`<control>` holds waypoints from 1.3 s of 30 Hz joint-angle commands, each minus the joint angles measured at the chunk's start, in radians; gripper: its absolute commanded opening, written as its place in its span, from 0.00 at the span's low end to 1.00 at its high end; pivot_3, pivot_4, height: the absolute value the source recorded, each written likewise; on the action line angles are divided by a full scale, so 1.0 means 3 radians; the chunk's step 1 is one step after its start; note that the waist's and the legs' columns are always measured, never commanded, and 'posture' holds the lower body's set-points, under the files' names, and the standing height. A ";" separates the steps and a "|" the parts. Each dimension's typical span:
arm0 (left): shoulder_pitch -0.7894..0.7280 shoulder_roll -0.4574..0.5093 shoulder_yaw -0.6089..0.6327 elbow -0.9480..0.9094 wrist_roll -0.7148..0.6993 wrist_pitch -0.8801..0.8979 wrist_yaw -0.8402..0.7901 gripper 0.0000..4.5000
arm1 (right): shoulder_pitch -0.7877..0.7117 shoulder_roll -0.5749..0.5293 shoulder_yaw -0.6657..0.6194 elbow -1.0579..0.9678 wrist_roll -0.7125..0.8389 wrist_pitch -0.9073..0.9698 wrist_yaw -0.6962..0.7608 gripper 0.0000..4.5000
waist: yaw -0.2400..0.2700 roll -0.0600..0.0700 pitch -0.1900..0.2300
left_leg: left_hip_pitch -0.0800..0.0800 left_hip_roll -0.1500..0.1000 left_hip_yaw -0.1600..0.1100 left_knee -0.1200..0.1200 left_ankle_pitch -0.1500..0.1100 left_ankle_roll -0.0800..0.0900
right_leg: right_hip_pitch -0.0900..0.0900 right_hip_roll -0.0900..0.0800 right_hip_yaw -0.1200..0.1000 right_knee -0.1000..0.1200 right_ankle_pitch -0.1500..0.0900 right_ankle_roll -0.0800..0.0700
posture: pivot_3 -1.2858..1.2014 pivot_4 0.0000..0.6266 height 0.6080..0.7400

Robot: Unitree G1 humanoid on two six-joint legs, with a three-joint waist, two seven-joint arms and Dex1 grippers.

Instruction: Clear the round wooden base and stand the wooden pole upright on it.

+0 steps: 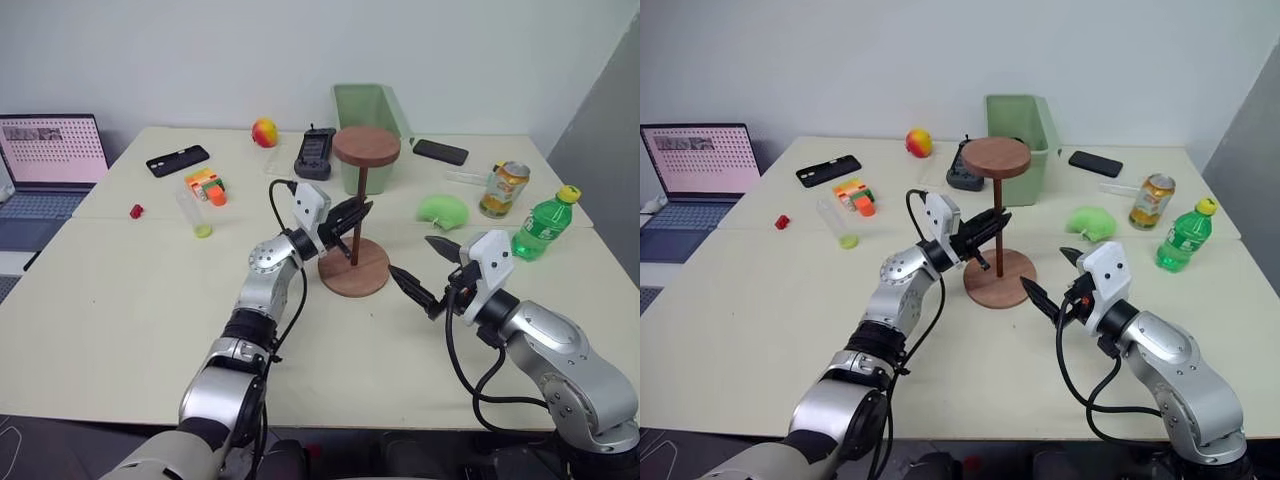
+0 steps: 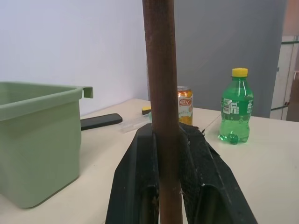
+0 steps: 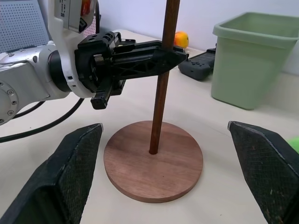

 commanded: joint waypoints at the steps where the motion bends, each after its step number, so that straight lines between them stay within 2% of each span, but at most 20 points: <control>1: 0.0363 0.0272 -0.0074 0.0120 0.0199 0.0453 -0.0054 0.06 | -0.0024 0.0007 -0.0074 -0.0138 0.0049 -0.0023 -0.0015 1.00 | -0.0011 0.0004 -0.0003 | 0.0000 0.0001 0.0001 -0.0002 0.0000 0.0000 | 0.0000 0.0000 0.0001 -0.0001 0.0000 0.0000 | 0.52 0.24 1.00; 16: 0.0390 0.0346 -0.0104 0.0110 0.0256 0.0630 0.0002 0.06 | -0.0039 0.0008 -0.0073 -0.0136 0.0069 -0.0005 -0.0030 1.00 | -0.0044 0.0006 -0.0005 | 0.0001 0.0005 -0.0001 -0.0007 0.0000 0.0000 | 0.0001 0.0000 0.0005 -0.0006 -0.0005 0.0008 | 0.52 0.24 1.00; 24: 0.0222 0.0446 -0.0062 0.0205 0.0191 0.0833 -0.0123 0.06 | -0.0082 0.0017 -0.0064 -0.0104 0.0072 -0.0003 -0.0035 1.00 | -0.0048 0.0006 -0.0004 | 0.0000 0.0006 -0.0001 -0.0008 0.0000 0.0000 | 0.0001 0.0001 0.0004 -0.0007 -0.0006 0.0010 | 0.52 0.24 1.00; 37: 0.0156 0.0458 -0.0106 0.0321 0.0220 0.0741 -0.0145 0.06 | -0.0072 0.0038 -0.0052 -0.0108 0.0054 -0.0016 -0.0072 1.00 | -0.0050 0.0005 -0.0002 | -0.0001 0.0034 0.0004 -0.0010 -0.0001 -0.0002 | 0.0000 0.0001 0.0004 -0.0012 -0.0007 0.0011 | 0.52 0.24 1.00; 39: 0.0150 0.0455 -0.0089 0.0292 0.0195 0.0723 -0.0165 0.21 | -0.0076 0.0037 -0.0050 -0.0103 0.0053 -0.0020 -0.0068 1.00 | -0.0050 0.0007 0.0001 | -0.0002 0.0035 0.0005 -0.0010 -0.0001 -0.0002 | 0.0000 0.0001 0.0004 -0.0013 -0.0007 0.0011 | 0.52 0.24 1.00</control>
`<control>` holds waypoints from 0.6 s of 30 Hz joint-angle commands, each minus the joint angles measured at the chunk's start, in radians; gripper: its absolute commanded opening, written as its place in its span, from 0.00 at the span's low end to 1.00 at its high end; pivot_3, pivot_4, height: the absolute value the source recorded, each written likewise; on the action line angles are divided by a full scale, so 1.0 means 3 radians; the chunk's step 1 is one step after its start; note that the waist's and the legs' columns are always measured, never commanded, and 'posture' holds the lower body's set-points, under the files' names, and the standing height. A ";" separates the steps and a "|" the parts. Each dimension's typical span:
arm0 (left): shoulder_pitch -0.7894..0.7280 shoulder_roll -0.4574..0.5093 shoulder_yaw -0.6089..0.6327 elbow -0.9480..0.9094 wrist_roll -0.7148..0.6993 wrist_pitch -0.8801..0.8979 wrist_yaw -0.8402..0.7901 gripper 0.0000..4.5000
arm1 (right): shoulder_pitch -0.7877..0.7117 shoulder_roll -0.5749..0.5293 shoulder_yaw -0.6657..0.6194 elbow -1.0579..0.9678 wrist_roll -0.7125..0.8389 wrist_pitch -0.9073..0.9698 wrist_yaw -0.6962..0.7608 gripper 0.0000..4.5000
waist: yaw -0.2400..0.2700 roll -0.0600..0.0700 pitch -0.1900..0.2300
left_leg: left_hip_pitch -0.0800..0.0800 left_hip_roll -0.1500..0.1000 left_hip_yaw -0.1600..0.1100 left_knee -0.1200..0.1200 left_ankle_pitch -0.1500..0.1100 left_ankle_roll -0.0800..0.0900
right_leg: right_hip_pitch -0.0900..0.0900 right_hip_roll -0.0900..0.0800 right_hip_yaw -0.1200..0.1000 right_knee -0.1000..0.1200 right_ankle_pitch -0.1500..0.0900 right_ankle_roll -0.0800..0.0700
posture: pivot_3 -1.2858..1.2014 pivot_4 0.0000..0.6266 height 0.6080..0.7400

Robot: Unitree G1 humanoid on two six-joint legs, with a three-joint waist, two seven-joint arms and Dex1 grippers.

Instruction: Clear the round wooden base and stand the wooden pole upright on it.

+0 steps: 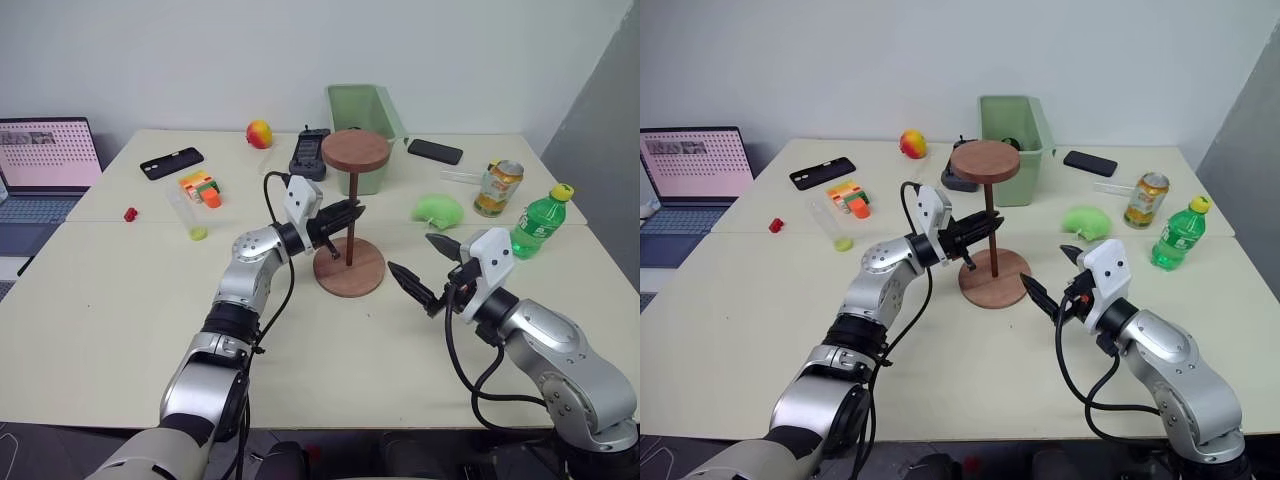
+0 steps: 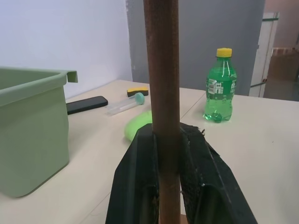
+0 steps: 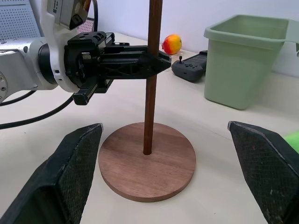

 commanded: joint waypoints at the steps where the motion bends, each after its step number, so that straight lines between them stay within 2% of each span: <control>1: 0.0216 0.0158 -0.0027 0.0479 0.0235 0.0198 0.0060 0.25 | -0.0049 0.0007 -0.0049 -0.0101 0.0028 -0.0034 -0.0004 1.00 | -0.0005 0.0010 0.0007 | 0.0000 0.0000 0.0000 0.0000 0.0000 0.0000 | 0.0000 0.0001 0.0000 -0.0001 0.0000 0.0000 | 0.52 0.24 1.00; 3: 0.0206 0.0155 -0.0009 0.0446 0.0210 0.0227 0.0026 0.34 | -0.0050 0.0005 -0.0048 -0.0093 0.0027 -0.0040 0.0006 1.00 | -0.0028 0.0021 0.0040 | -0.0004 -0.0003 0.0015 -0.0010 0.0000 0.0000 | -0.0011 0.0006 0.0003 -0.0001 0.0000 0.0000 | 0.52 0.24 1.00; 4: 0.0203 0.0154 0.0007 0.0417 0.0202 0.0238 0.0016 0.40 | -0.0053 0.0004 -0.0047 -0.0087 0.0027 -0.0043 0.0011 1.00 | -0.0027 0.0012 0.0065 | -0.0019 -0.0003 0.0017 -0.0012 0.0001 -0.0001 | -0.0033 0.0006 0.0004 0.0001 0.0000 0.0001 | 0.52 0.24 1.00; 5: 0.0200 0.0151 0.0020 0.0401 0.0202 0.0246 0.0009 0.44 | -0.0055 0.0003 -0.0046 -0.0083 0.0027 -0.0044 0.0014 1.00 | -0.0009 -0.0001 0.0078 | -0.0039 -0.0003 0.0016 -0.0012 0.0002 -0.0001 | -0.0052 0.0008 0.0003 0.0005 0.0001 0.0000 | 0.52 0.24 1.00; 7: 0.0216 0.0161 0.0058 0.0277 0.0151 0.0310 -0.0030 0.50 | -0.0064 0.0001 -0.0044 -0.0068 0.0028 -0.0049 0.0024 1.00 | 0.0045 -0.0001 0.0078 | -0.0113 0.0005 -0.0006 0.0012 0.0017 -0.0028 | -0.0112 0.0012 -0.0007 0.0013 0.0019 -0.0021 | 0.52 0.24 1.00; 10: 0.0267 0.0208 0.0082 0.0048 0.0074 0.0442 -0.0136 0.67 | -0.0077 0.0002 -0.0041 -0.0049 0.0026 -0.0054 0.0036 1.00 | 0.0068 0.0002 0.0081 | -0.0149 0.0003 0.0000 0.0007 0.0018 -0.0029 | -0.0148 -0.0002 -0.0005 0.0008 0.0019 -0.0022 | 0.52 0.24 1.00; 12: 0.0305 0.0246 0.0091 -0.0099 0.0045 0.0526 -0.0179 0.79 | -0.0086 0.0004 -0.0035 -0.0034 0.0023 -0.0062 0.0044 1.00 | 0.0072 0.0003 0.0084 | -0.0169 -0.0001 0.0001 0.0008 0.0017 -0.0029 | -0.0163 -0.0005 -0.0007 0.0004 0.0019 -0.0022 | 0.52 0.24 1.00; 16: 0.0333 0.0333 0.0130 -0.0343 0.0012 0.0663 -0.0206 0.98 | -0.0123 0.0011 -0.0013 0.0010 0.0015 -0.0079 0.0064 1.00 | 0.0074 0.0002 0.0091 | -0.0172 -0.0005 -0.0001 0.0011 0.0017 -0.0028 | -0.0163 -0.0008 -0.0006 0.0005 0.0019 -0.0021 | 0.52 0.24 1.00; 18: 0.0334 0.0391 0.0148 -0.0478 -0.0020 0.0745 -0.0241 0.99 | -0.0140 0.0011 -0.0008 0.0034 0.0013 -0.0087 0.0075 1.00 | 0.0073 0.0002 0.0092 | -0.0172 -0.0005 -0.0003 0.0012 0.0017 -0.0027 | -0.0162 -0.0007 -0.0008 0.0006 0.0019 -0.0021 | 0.52 0.24 1.00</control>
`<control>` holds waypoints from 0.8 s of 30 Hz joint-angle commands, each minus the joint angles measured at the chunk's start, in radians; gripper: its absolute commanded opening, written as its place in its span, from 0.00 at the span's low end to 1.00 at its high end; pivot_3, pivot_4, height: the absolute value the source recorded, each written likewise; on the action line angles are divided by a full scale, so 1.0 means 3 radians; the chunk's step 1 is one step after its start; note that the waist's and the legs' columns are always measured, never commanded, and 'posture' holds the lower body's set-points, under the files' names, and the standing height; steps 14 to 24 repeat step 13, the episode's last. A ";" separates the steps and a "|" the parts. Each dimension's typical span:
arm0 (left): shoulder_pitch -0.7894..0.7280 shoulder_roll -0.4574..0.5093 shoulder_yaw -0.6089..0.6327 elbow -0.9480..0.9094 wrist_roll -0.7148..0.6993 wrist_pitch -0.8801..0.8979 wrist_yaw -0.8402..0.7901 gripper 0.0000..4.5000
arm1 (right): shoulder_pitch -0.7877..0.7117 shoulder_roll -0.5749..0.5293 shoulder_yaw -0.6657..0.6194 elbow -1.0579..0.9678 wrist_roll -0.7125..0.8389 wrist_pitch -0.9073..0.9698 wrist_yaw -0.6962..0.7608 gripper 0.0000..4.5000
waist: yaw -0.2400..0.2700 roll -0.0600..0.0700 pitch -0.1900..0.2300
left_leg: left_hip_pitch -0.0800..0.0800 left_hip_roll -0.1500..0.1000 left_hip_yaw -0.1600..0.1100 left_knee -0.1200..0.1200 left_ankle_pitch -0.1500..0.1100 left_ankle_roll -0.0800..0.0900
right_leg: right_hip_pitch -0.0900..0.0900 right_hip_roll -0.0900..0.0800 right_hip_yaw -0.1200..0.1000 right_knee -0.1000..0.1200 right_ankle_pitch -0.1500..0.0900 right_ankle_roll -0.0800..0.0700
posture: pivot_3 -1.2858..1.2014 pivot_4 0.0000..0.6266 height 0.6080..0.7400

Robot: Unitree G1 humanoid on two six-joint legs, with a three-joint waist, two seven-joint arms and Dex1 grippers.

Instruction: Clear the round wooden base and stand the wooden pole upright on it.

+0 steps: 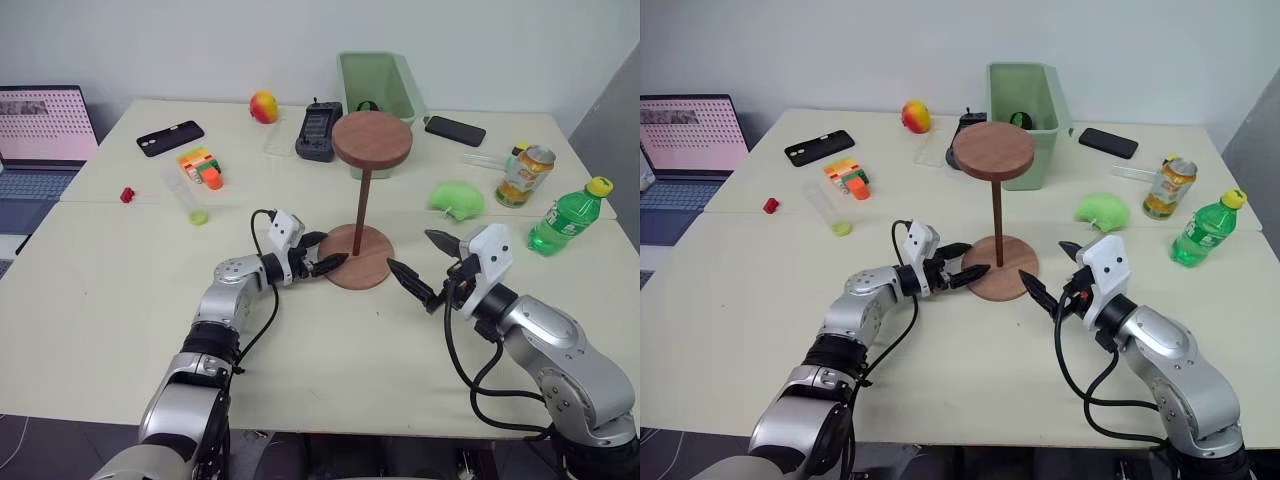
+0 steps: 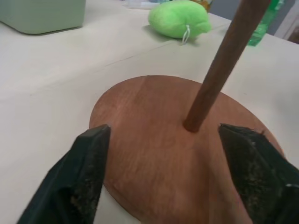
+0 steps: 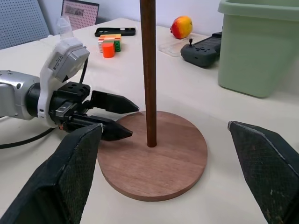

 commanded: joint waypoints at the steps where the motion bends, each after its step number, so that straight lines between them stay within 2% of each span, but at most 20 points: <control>1: -0.0014 0.0188 0.0097 -0.0492 -0.0136 0.0211 -0.0146 0.99 | -0.0069 -0.0004 -0.0017 -0.0017 0.0018 -0.0074 0.0062 1.00 | -0.0001 0.0001 0.0002 | 0.0000 0.0001 0.0000 0.0000 0.0000 0.0001 | 0.0000 0.0001 0.0000 0.0001 0.0000 0.0000 | 0.52 0.24 1.00; 4: 0.0001 0.0408 0.0135 -0.0794 -0.0223 0.0437 -0.0293 0.99 | -0.0074 -0.0047 -0.0051 0.0017 0.0028 -0.0084 0.0133 1.00 | -0.0011 0.0004 0.0006 | 0.0000 0.0002 -0.0001 -0.0001 0.0000 0.0001 | 0.0000 0.0005 -0.0001 0.0001 0.0000 0.0000 | 0.52 0.24 1.00; 8: 0.0118 0.1117 0.0305 -0.1312 -0.0438 0.1035 -0.0655 0.99 | -0.0030 -0.0294 -0.0229 0.0089 0.0131 -0.0092 0.0442 1.00 | -0.0023 0.0008 0.0014 | 0.0001 0.0003 0.0001 -0.0001 0.0000 0.0000 | 0.0000 0.0005 -0.0001 0.0002 0.0000 0.0000 | 0.52 0.24 1.00; 10: 0.0240 0.1567 0.0261 -0.1503 -0.0380 0.1295 -0.0820 0.99 | -0.0029 -0.0478 -0.0367 0.0231 0.0225 -0.0111 0.0687 1.00 | -0.0037 0.0011 0.0020 | 0.0002 0.0005 0.0003 -0.0003 0.0000 0.0001 | -0.0001 0.0005 -0.0001 0.0001 0.0000 0.0000 | 0.52 0.24 1.00; 13: 0.0355 0.1910 0.0303 -0.1604 -0.0380 0.1394 -0.0910 0.99 | -0.0072 -0.0647 -0.0455 0.0431 0.0286 -0.0153 0.0936 1.00 | -0.0033 0.0017 0.0024 | 0.0004 0.0004 0.0004 -0.0003 -0.0006 0.0011 | 0.0000 0.0006 -0.0002 0.0001 0.0000 -0.0001 | 0.52 0.24 1.00; 24: 0.0355 0.1910 0.0303 -0.1604 -0.0380 0.1394 -0.0910 0.99 | -0.0072 -0.0647 -0.0455 0.0431 0.0286 -0.0153 0.0936 1.00 | -0.0033 0.0017 0.0024 | 0.0004 0.0004 0.0004 -0.0003 -0.0006 0.0011 | 0.0000 0.0006 -0.0002 0.0001 0.0000 -0.0001 | 0.52 0.24 1.00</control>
